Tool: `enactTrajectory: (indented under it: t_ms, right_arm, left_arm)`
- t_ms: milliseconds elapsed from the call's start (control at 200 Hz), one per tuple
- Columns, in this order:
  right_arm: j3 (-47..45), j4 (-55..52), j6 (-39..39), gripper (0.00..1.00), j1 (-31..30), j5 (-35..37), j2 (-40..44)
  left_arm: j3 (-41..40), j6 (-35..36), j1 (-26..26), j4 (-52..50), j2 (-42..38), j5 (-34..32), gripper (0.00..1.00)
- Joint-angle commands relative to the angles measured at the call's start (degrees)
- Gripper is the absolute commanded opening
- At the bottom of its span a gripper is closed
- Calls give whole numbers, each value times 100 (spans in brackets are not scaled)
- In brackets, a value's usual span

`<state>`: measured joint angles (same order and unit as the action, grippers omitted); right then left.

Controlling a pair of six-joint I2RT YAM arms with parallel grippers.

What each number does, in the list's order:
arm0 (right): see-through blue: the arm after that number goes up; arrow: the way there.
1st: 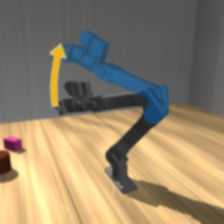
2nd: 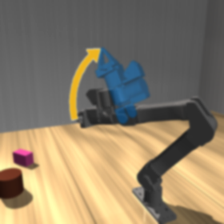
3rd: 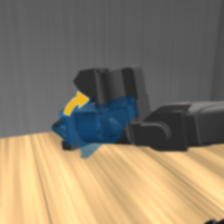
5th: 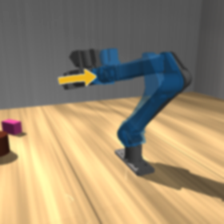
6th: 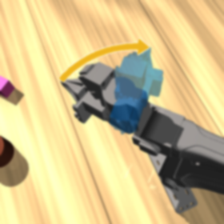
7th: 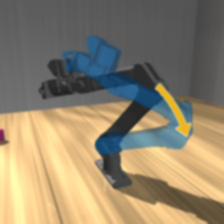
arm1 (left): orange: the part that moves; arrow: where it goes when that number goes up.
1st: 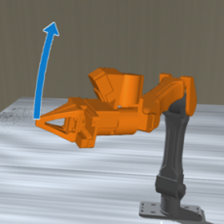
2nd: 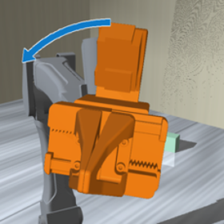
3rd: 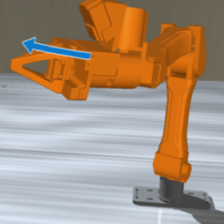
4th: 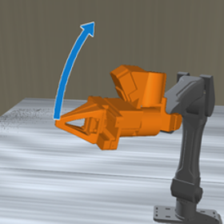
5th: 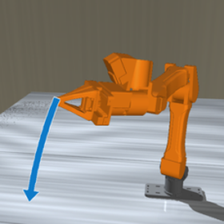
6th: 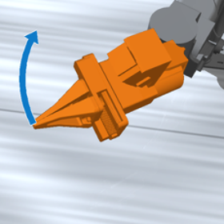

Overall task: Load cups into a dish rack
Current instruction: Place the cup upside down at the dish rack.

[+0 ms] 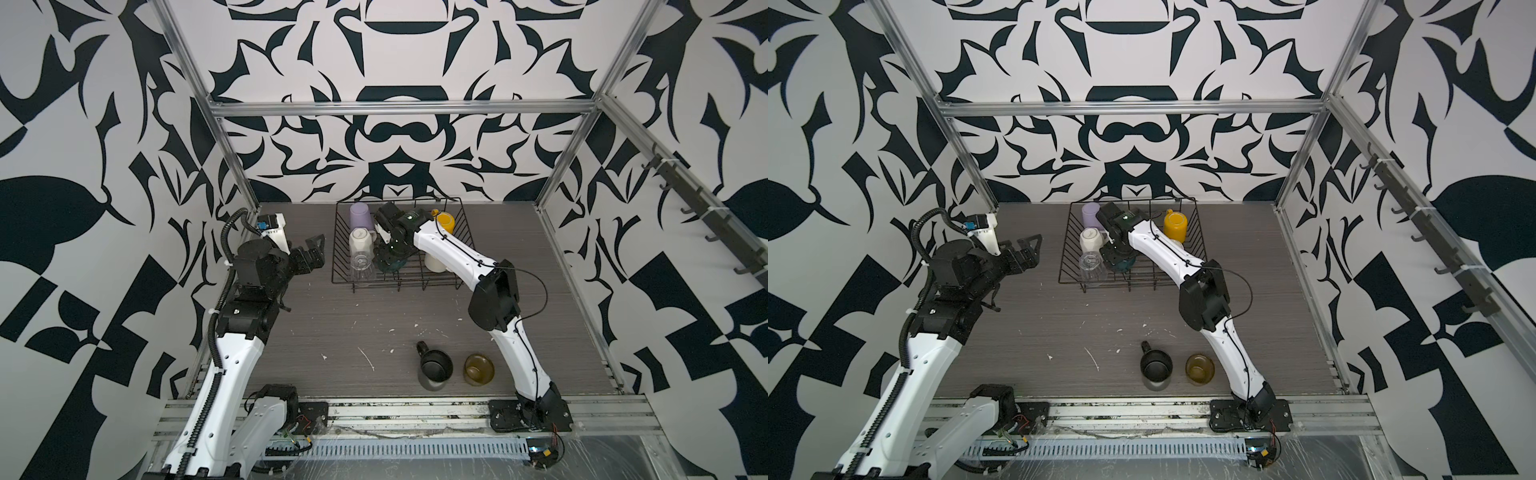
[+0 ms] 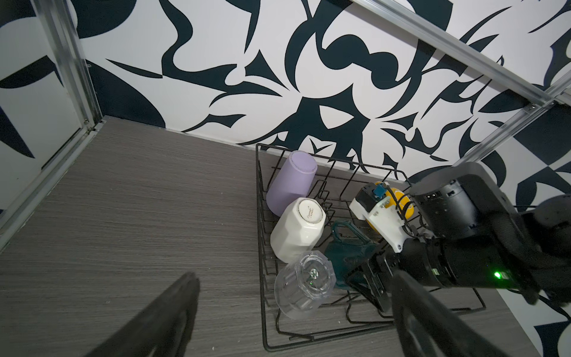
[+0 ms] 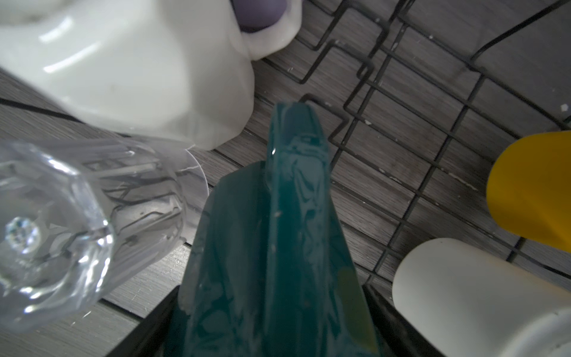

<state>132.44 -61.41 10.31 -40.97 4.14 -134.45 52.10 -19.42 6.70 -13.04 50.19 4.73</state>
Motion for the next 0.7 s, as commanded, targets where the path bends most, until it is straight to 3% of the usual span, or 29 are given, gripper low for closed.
enactTrajectory:
  t_ms: [0, 245, 435, 505, 540, 595, 695]
  right_arm:
    - [417, 24, -71, 7, -25, 110, 213]
    - [484, -28, -100, 48, -25, -36, 131]
    - [519, -108, -98, 61, -25, -67, 68]
    - [525, -111, -107, 70, -25, -63, 77]
    - [528, -101, -106, 77, -21, -62, 77]
    - [528, -91, -116, 96, -25, -46, 87]
    - [555, -95, -120, 96, -25, -36, 86]
  left_arm:
    - [-115, 61, -37, -41, -80, 0, 99]
    - [-152, 61, -52, -50, -133, -29, 99]
    - [-156, 65, -55, -58, -159, -40, 99]
    - [-156, 79, -58, -60, -168, -53, 99]
    - [-164, 79, -63, -67, -176, -54, 99]
    - [-165, 79, -63, -62, -177, -59, 99]
    - [-185, 74, -63, -65, -185, -66, 99]
